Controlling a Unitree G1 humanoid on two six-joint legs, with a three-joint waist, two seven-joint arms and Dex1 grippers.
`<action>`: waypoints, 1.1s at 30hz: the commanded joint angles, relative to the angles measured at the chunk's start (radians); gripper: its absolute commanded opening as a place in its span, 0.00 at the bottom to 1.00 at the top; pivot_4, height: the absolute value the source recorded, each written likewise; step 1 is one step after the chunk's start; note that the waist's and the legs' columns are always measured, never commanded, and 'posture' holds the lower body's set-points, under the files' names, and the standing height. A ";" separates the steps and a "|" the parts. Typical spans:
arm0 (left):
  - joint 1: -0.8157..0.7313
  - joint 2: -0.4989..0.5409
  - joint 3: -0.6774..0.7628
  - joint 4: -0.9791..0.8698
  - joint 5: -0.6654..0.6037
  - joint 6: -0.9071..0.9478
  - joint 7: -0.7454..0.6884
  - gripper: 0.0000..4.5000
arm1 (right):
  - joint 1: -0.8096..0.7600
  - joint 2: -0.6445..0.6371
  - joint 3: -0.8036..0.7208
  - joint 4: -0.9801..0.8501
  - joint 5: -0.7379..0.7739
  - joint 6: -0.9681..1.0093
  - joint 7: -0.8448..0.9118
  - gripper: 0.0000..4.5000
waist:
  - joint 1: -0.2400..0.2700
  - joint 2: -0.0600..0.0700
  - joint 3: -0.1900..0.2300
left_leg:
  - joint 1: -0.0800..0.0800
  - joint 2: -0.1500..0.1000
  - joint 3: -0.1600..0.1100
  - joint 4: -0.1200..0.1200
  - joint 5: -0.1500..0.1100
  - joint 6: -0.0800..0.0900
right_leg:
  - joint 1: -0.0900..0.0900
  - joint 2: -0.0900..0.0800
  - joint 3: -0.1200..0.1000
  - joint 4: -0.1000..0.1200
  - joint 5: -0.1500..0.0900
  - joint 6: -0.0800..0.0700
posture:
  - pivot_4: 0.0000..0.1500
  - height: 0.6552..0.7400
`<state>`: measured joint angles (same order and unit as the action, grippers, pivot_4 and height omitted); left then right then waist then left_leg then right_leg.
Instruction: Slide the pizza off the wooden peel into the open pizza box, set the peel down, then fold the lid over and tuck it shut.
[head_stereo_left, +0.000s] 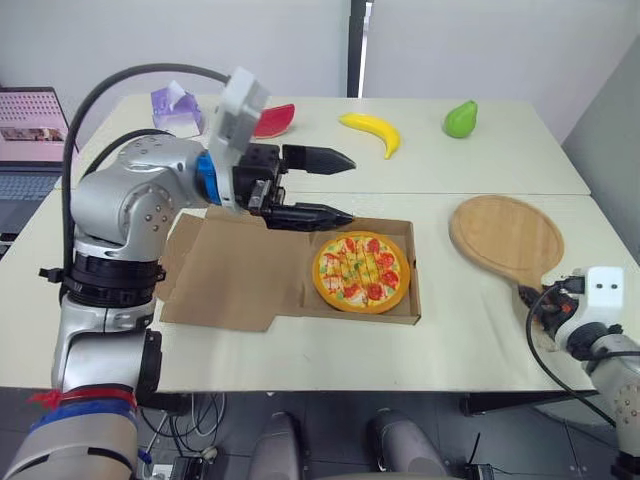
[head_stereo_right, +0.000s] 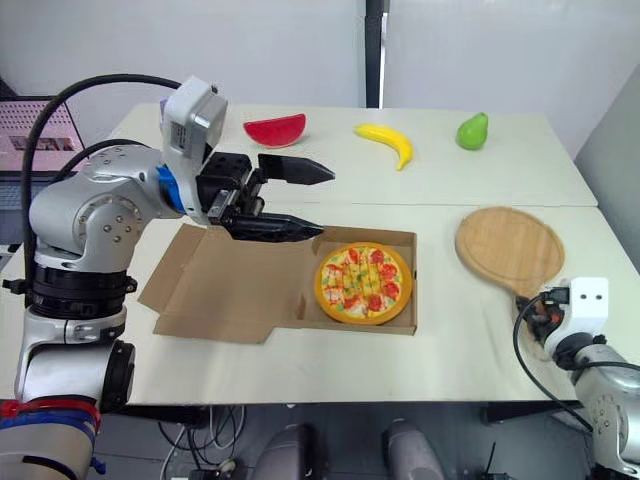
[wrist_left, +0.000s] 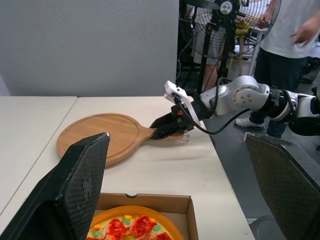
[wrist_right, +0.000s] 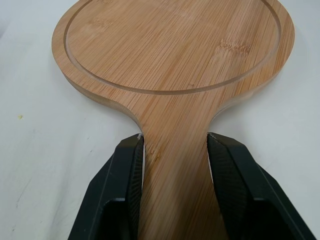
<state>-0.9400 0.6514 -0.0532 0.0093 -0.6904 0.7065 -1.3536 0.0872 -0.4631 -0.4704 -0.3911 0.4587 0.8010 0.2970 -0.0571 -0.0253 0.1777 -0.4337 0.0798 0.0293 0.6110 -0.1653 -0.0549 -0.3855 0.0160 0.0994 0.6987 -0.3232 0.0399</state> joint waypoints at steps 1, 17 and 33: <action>-0.021 -0.001 0.011 0.005 0.009 -0.028 -0.016 1.00 | 0.002 -0.013 -0.016 -0.073 0.001 -0.018 -0.010 0.53 | 0.002 0.000 0.000 | 0.000 0.000 0.000 0.000 0.000 0.000 | 0.000 0.000 0.000 0.000 0.000 0.000 | 1.00 1.00; 0.360 0.067 0.405 -0.167 -0.124 0.263 0.438 1.00 | -0.447 -0.205 0.178 -0.064 0.075 -0.109 0.216 0.99 | -0.027 -0.001 0.000 | 0.001 0.002 -0.003 -0.001 0.000 0.000 | 0.000 0.002 -0.001 0.001 -0.002 0.003 | 1.00 1.00; 1.258 -0.271 1.011 -0.455 -0.893 0.379 1.184 1.00 | -0.791 -0.012 0.577 0.018 0.127 -0.096 0.435 0.99 | 0.016 -0.015 -0.003 | 0.002 0.001 -0.004 0.000 0.000 0.000 | 0.004 -0.008 -0.005 -0.001 -0.001 -0.001 | 1.00 1.00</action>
<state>0.2992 0.3875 0.9492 -0.4089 -1.5240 1.1302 -0.2014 -0.6707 -0.4823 0.1044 -0.3466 0.5796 0.7122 0.7216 -0.0407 -0.0405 0.1744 -0.4317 0.0801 0.0263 0.6108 -0.1654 -0.0551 -0.3813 0.0080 0.0946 0.6973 -0.3247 0.0384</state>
